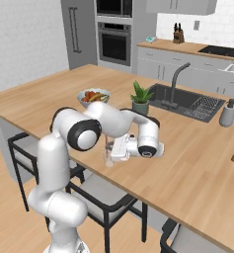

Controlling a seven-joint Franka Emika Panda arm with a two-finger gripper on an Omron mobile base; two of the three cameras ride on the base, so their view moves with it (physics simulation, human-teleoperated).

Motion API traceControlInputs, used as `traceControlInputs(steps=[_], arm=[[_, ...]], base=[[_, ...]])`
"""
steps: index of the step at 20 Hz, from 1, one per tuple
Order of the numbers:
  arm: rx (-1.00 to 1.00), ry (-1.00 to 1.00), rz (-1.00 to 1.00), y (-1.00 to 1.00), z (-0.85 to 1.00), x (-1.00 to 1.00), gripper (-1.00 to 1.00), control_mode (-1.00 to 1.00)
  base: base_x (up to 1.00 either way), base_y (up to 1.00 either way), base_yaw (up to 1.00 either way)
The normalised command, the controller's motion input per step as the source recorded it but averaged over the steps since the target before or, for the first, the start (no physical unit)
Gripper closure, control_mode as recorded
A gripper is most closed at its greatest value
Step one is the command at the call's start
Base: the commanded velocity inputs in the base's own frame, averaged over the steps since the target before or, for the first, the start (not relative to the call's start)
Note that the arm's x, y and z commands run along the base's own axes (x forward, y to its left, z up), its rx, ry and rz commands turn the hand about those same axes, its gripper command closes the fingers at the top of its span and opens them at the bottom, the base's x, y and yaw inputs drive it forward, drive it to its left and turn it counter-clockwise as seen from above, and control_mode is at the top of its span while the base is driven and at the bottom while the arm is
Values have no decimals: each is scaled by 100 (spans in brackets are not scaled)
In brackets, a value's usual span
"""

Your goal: Take a straw from the drawer in front and place it inside the glass cup on the dining counter.

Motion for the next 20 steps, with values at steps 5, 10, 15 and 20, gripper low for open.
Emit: traceControlInputs(steps=[5, 10, 15, 20], arm=[[0, 3, 0, 0, -16, 7, 100, -100], [0, 3, 0, 0, -13, 9, 100, -100], [0, 0, 0, -1, -10, 7, 100, -100], [0, 0, 0, -7, -9, 4, 100, -100]], base=[[0, 0, 0], [0, 0, 0], [0, 0, 0], [0, 0, 0]])
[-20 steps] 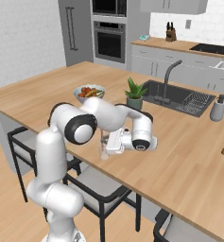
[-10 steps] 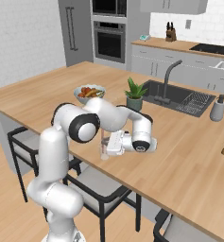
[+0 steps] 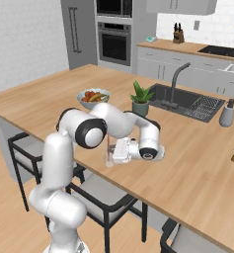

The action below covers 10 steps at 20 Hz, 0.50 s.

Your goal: Take a straw from the drawer in front and place it inside the glass cup on the dining counter.

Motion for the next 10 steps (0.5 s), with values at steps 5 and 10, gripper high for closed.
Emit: traceControlInputs(steps=[5, 10], arm=[[0, 0, 0, -7, -8, 0, 100, -100], [0, 0, 0, -1, -7, 0, -100, -100]], base=[[0, 0, 0], [0, 0, 0]])
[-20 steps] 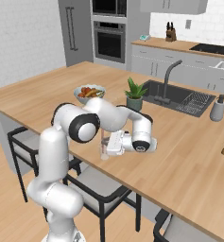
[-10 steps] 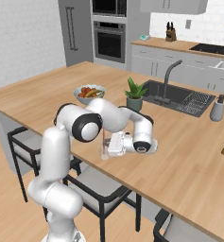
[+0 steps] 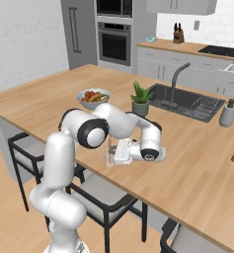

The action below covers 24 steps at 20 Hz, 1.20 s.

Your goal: Take a straw from the drawer in front and place it inside the glass cup on the dining counter.

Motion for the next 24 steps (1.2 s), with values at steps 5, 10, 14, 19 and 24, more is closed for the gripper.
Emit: traceControlInputs(steps=[5, 10, 14, 19, 24], arm=[[0, 0, 0, 0, 0, 0, -100, -100], [1, 0, 0, 0, 0, 0, -100, -100], [1, -1, 0, -7, 15, -24, -100, -100], [2, 0, -5, -22, 26, -15, -100, -100], [0, -4, -7, -11, 41, -26, -100, -100]], base=[[0, 0, 0], [0, 0, 0], [0, 0, 0], [0, 0, 0], [0, 0, 0]])
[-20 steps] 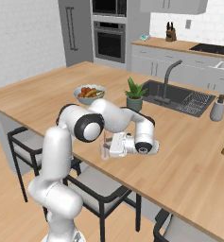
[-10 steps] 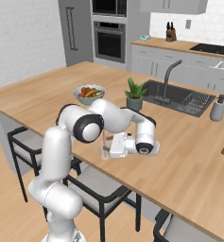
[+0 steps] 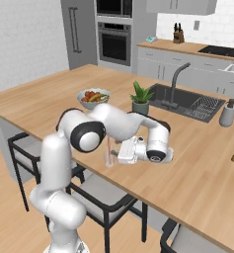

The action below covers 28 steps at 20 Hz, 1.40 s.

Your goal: Take a straw from the drawer in front and place it inside the glass cup on the dining counter.

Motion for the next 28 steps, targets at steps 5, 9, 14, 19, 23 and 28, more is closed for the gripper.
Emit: traceControlInputs(steps=[5, 9, 14, 19, 23, 28], arm=[[0, -12, -5, 2, 30, -55, -100, -100], [0, -8, -4, 3, 32, -51, -100, -100], [0, -1, -4, 0, 19, -43, -100, -100], [0, 0, 0, 0, 0, -29, -100, -100], [0, 0, 0, 0, 0, -32, -100, -100], [0, 0, 0, 0, 2, -33, -100, -100]], base=[[0, 0, 0], [0, 0, 0], [0, 0, 0], [0, 0, 0], [0, 0, 0], [0, 0, 0]])
